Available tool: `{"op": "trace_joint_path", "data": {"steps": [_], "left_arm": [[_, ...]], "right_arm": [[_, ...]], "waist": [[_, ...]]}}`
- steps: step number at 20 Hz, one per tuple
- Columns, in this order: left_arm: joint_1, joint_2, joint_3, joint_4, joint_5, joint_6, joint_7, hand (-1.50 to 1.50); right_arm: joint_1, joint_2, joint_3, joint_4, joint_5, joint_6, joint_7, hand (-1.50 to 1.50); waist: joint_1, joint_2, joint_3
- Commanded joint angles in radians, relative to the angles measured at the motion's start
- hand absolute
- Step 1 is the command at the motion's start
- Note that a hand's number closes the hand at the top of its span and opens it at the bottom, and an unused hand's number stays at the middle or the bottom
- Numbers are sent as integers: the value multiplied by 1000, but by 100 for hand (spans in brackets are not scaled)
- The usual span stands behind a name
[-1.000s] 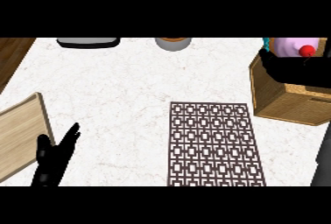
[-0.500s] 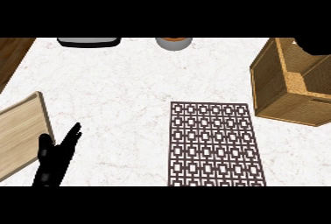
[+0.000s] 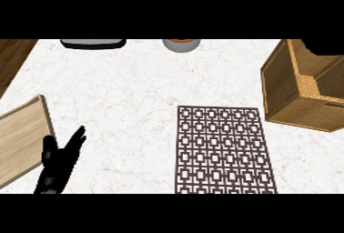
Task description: Pick the cupcake from the placemat and place it in the basket
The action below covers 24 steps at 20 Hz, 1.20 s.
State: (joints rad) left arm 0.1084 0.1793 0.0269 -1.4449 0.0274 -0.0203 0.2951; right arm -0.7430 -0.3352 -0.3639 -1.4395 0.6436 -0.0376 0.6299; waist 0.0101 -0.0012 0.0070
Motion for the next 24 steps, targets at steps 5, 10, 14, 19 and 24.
{"op": "trace_joint_path", "data": {"steps": [5,10,14,19,24], "left_arm": [[39,0,12,-19,7,-24,20,0],[50,-17,23,26,10,-35,-41,0],[51,-21,-1,-23,-21,-5,9,0],[60,-31,-4,-42,-30,-2,15,0],[34,-35,25,108,-30,-27,-98,0]], "right_arm": [[8,-15,-73,207,-115,-107,-173,150],[110,-34,-97,223,-178,-110,-303,150],[130,-146,-45,309,11,-114,-229,150],[134,-193,-27,353,-1,-97,-324,-150],[145,-251,-93,394,-79,-97,-436,-150]], "waist": [[0,3,-7],[-4,2,-7],[-3,3,-7],[-3,1,-7],[-10,2,-7]]}}
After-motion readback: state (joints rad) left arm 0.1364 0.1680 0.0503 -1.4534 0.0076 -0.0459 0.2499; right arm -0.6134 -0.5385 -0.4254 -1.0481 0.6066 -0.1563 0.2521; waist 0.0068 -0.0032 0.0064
